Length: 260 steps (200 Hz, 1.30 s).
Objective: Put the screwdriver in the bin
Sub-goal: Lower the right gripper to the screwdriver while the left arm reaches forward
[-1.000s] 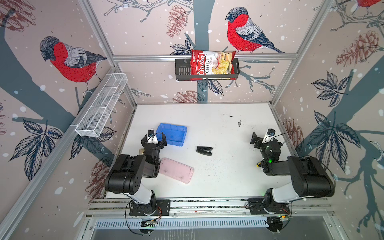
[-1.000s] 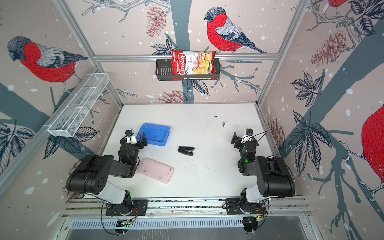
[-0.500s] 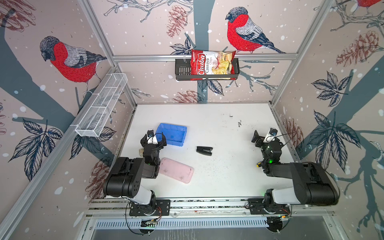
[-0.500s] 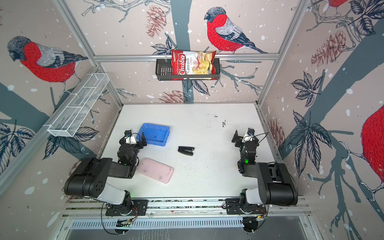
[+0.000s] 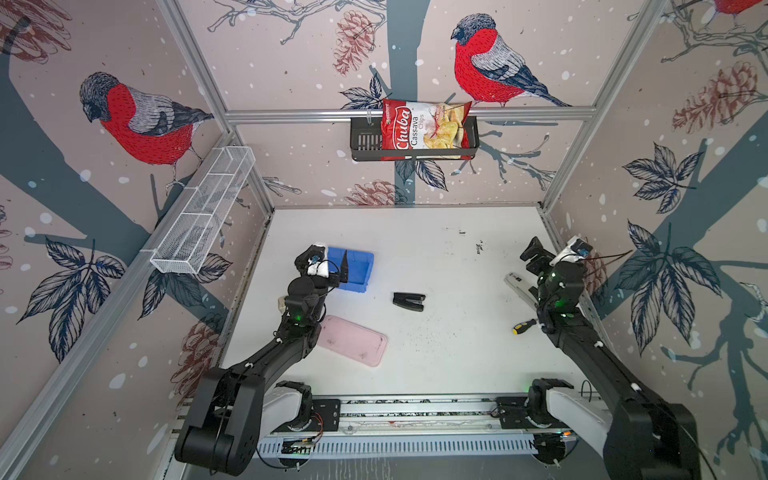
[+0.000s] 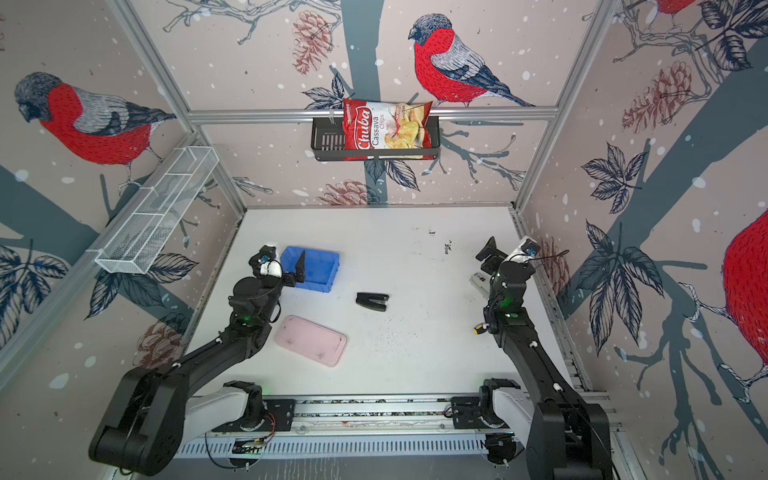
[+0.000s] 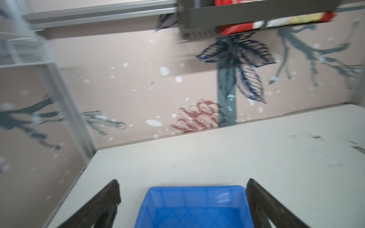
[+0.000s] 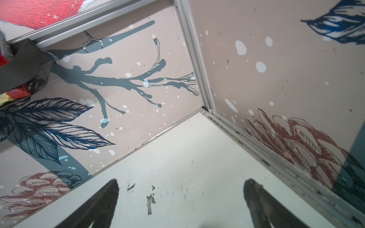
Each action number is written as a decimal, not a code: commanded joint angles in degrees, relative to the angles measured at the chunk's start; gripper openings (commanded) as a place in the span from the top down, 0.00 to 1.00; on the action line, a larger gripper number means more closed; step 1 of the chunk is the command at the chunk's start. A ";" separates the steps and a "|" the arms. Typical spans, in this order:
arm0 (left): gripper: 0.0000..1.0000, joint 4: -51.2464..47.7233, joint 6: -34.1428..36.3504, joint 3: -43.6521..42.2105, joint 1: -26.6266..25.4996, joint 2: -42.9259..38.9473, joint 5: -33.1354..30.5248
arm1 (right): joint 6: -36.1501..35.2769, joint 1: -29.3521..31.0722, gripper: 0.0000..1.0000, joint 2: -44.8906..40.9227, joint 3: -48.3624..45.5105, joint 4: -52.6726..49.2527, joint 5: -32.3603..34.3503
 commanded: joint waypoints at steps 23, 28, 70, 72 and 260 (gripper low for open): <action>0.02 -11.02 3.14 4.87 -8.24 -0.39 9.19 | 8.64 -0.87 0.00 -4.28 3.42 -23.43 0.64; 0.02 -11.84 3.35 5.45 -9.38 -0.48 9.41 | 9.15 -0.98 0.00 -4.87 3.29 -24.40 0.42; 0.02 -15.24 3.92 8.91 -17.41 0.19 13.76 | 14.81 -1.99 0.00 -7.36 4.65 -37.59 -1.64; 0.02 -15.44 4.05 9.03 -17.78 0.23 13.94 | 15.23 -2.07 0.00 -7.36 4.68 -38.15 -1.69; 0.02 -27.86 15.57 17.36 -30.36 10.05 24.05 | 25.16 -10.95 0.37 13.10 0.46 -45.37 -15.49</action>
